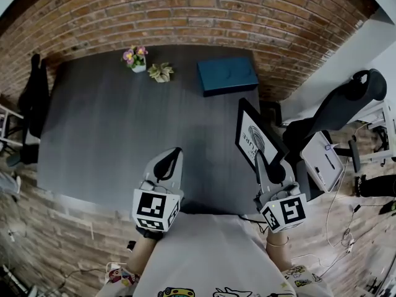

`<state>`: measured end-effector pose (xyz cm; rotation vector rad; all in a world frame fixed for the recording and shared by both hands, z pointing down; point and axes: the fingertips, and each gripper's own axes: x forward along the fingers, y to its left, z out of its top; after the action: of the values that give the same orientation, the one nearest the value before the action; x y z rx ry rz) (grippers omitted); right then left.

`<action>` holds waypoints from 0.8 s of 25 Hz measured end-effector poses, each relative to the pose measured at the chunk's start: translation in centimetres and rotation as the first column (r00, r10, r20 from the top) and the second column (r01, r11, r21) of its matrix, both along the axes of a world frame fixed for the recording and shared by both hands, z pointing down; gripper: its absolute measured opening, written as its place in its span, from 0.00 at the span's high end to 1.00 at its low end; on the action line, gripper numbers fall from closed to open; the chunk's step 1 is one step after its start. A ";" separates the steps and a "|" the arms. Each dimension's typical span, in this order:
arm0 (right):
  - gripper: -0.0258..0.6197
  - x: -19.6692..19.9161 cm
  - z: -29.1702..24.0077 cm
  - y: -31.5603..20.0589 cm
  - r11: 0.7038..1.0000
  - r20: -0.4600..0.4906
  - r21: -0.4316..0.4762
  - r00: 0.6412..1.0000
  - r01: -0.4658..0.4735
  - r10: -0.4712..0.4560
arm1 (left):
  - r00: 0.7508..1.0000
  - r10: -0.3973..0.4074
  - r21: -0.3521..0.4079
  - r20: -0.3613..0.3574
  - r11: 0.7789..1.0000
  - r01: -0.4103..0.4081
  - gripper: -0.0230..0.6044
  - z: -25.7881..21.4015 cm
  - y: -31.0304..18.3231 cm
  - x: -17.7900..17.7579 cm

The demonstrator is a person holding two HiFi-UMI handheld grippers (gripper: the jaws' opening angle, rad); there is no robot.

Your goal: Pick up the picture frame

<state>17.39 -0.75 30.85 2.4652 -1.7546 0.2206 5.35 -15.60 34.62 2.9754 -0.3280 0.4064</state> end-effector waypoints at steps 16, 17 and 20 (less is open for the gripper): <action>0.94 0.4 0.5 -0.2 1.000 0.036 0.009 0.999 -0.012 0.012 | 0.999 -0.031 0.012 0.033 0.999 0.030 0.94 1.0 -0.8 -1.0; 0.94 0.4 0.6 -0.2 1.000 0.037 0.008 0.999 -0.012 0.012 | 0.999 -0.031 0.012 0.035 0.999 0.031 0.94 1.1 -0.8 -1.1; 0.94 0.4 0.7 -0.2 1.000 0.041 0.004 0.999 -0.015 0.015 | 0.999 -0.033 0.013 0.036 0.999 0.033 0.94 1.2 -0.9 -1.1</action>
<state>17.81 -0.97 31.60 2.4949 -1.7546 0.2703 4.24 -16.46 35.80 2.9735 -0.3845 0.4573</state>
